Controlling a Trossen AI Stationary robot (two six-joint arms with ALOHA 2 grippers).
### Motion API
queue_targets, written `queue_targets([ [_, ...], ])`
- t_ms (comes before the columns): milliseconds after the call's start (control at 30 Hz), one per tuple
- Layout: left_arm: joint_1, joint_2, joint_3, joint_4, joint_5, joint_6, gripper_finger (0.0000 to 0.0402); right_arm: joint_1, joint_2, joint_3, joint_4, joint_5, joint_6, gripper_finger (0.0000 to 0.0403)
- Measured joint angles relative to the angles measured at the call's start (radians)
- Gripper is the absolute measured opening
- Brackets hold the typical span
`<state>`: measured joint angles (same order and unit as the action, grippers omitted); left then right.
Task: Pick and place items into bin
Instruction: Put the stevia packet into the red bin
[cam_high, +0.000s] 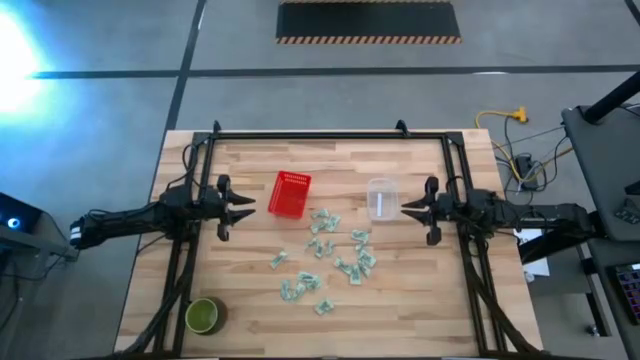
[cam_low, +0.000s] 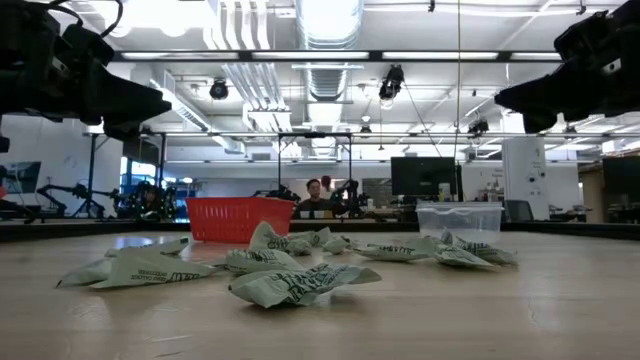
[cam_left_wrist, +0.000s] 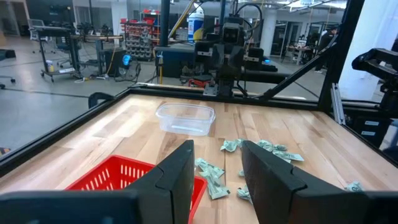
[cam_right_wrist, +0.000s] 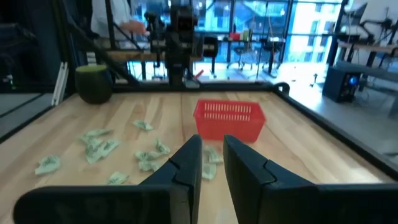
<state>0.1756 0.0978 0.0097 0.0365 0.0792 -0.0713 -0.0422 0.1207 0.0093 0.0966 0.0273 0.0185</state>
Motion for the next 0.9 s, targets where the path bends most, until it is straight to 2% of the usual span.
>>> queue_targets([
  [400, 0.000, 0.000, 0.000, 0.000, 0.000, 0.000, 0.0118, 0.000, 0.000, 0.000, 0.173, 0.001, -0.003, 0.0057],
  [900, 0.000, 0.000, 0.000, 0.000, 0.000, 0.000, 0.0118, 0.000, 0.000, 0.000, 0.165, 0.001, -0.001, 0.0057],
])
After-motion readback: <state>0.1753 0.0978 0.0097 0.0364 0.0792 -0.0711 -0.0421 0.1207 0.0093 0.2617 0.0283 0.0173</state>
